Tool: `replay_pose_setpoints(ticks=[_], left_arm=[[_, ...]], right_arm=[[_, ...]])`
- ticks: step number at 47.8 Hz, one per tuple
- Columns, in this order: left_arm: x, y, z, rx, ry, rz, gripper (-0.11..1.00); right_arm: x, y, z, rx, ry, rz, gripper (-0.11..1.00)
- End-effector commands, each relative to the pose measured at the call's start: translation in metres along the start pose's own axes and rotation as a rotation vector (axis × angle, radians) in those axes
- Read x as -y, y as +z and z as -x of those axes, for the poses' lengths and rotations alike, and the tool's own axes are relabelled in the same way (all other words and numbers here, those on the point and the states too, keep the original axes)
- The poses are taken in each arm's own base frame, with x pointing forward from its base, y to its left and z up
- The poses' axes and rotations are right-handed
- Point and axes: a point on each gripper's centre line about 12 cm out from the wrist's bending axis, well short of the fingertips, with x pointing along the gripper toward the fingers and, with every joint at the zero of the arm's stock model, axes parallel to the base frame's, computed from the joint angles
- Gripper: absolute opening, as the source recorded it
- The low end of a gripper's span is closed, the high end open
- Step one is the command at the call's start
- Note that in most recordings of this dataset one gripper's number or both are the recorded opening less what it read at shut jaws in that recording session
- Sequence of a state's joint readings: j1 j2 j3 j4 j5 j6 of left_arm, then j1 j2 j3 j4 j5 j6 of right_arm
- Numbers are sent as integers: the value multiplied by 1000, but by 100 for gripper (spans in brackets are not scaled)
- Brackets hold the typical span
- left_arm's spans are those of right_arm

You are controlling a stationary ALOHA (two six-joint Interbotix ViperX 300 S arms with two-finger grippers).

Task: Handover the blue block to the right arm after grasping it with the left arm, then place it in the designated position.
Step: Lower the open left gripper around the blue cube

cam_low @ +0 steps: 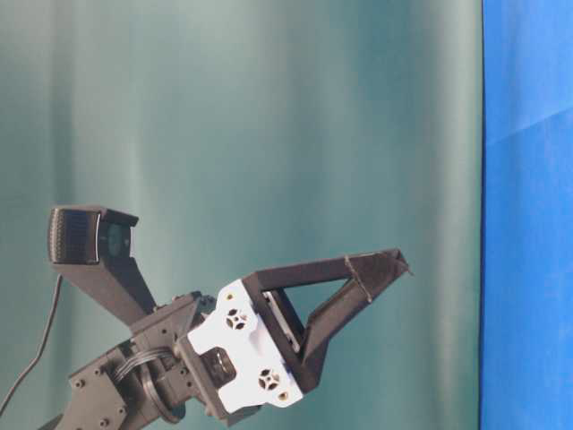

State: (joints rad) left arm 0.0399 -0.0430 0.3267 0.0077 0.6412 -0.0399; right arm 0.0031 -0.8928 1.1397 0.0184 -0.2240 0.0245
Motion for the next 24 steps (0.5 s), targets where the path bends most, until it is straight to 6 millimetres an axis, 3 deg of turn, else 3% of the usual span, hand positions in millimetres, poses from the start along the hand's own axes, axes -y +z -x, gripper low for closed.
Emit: replay_pose_setpoints(ticks=[1, 15, 24], left_arm=[[0, 10, 11, 41, 0, -1, 91], [0, 11, 8, 52, -1, 2, 91], [0, 4, -3, 40, -1, 2, 91]], right_arm=[[-1, 10, -2, 21, 3, 1, 96], [-1, 9, -2, 17, 3, 3, 96], [-1, 9, -2, 14, 3, 1, 96]])
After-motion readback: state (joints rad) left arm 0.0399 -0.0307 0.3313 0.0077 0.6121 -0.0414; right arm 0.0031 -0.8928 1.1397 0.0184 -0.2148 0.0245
